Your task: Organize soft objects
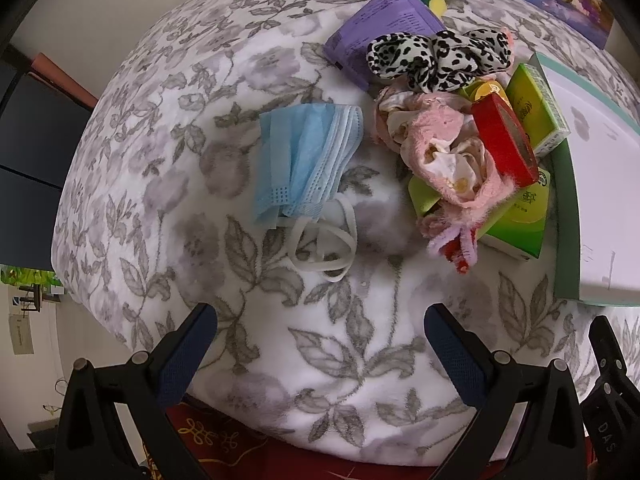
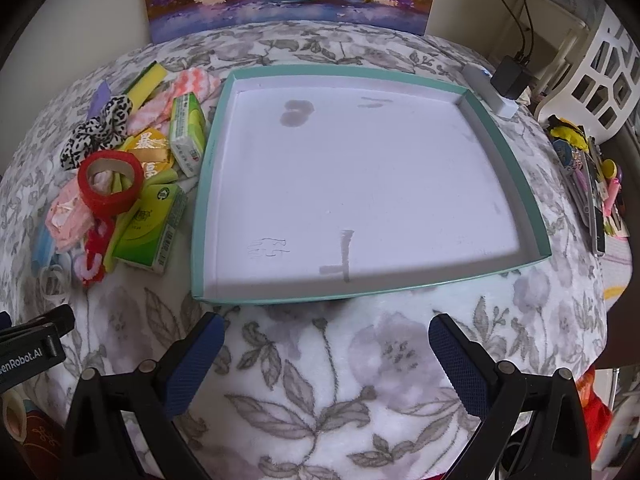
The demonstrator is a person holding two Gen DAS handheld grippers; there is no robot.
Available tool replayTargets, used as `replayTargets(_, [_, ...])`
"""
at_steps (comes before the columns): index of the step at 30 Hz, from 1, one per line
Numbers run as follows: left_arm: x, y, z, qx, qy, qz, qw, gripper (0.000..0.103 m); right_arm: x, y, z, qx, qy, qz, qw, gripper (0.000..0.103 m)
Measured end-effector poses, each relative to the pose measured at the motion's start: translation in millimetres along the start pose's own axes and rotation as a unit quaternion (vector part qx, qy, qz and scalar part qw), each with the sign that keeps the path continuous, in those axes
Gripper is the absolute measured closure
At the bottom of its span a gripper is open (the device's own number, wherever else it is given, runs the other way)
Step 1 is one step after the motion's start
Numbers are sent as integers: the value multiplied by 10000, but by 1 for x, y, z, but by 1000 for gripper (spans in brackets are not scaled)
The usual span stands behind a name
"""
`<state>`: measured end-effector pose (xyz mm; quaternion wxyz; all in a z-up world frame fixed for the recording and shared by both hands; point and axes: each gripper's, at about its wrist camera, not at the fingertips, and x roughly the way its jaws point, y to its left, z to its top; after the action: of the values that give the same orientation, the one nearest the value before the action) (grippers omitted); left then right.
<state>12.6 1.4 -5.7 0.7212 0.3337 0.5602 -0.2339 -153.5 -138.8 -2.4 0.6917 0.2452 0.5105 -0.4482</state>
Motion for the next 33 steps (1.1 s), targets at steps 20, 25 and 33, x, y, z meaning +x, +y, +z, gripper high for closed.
replayTargets(20, [3, 4, 2, -61, 1, 53, 10000, 0, 0, 0, 0, 8, -5, -8, 10000, 0])
replayTargets(25, [7, 8, 3, -61, -8, 85, 9999, 0, 0, -1, 0, 4, 4, -16, 10000, 0])
replayTargets(33, [15, 20, 5, -258, 80, -100, 9996, 0, 2, 0, 0, -25, 22, -60, 10000, 0])
